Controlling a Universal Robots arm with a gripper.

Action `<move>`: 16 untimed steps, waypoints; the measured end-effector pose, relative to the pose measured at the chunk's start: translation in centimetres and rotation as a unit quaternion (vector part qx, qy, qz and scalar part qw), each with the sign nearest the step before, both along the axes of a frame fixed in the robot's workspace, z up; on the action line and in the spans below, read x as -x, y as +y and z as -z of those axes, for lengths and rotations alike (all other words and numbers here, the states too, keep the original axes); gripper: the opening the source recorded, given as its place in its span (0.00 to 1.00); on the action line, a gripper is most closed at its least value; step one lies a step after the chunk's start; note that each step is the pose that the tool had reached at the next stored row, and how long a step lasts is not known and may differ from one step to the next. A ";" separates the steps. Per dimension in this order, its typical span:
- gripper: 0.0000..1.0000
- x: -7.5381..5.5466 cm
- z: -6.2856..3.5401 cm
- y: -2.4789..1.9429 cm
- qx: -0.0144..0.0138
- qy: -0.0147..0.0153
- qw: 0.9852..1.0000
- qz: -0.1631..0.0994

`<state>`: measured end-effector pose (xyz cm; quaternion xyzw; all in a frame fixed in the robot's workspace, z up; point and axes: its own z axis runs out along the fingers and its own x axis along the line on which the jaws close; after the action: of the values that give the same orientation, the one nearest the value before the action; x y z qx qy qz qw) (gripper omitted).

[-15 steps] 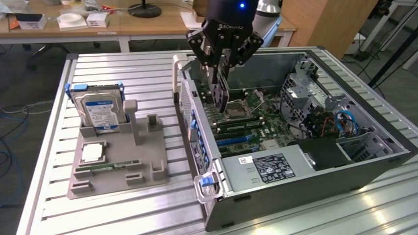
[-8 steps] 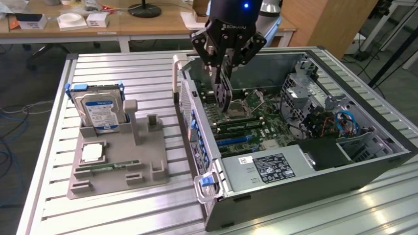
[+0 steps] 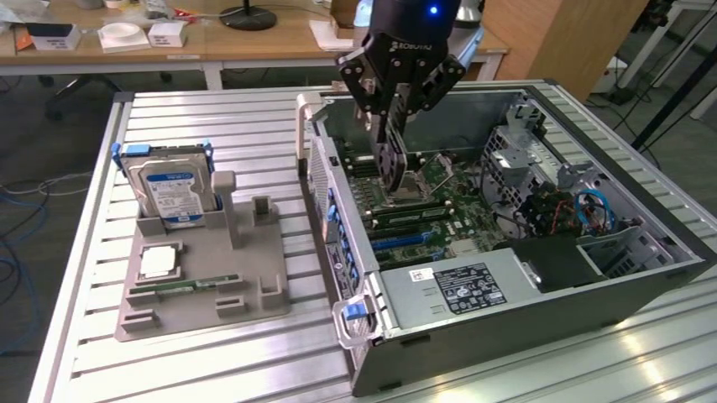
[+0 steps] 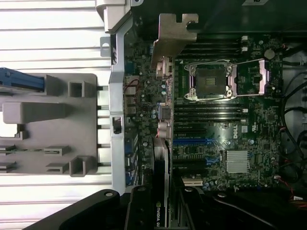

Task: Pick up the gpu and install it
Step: 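Pick up the gpu and move the gpu toward the slot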

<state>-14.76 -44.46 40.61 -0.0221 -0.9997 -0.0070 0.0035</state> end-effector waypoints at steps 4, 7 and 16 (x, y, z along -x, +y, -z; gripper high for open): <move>0.26 -0.8 0.00 0.00 0.000 0.000 1.000 0.000; 0.26 -1.4 0.01 0.00 0.000 0.000 1.000 -0.001; 0.26 -3.1 0.02 0.00 0.000 0.000 1.000 -0.003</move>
<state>-11.62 -44.47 40.59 -0.0189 -0.9998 -0.0070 0.0036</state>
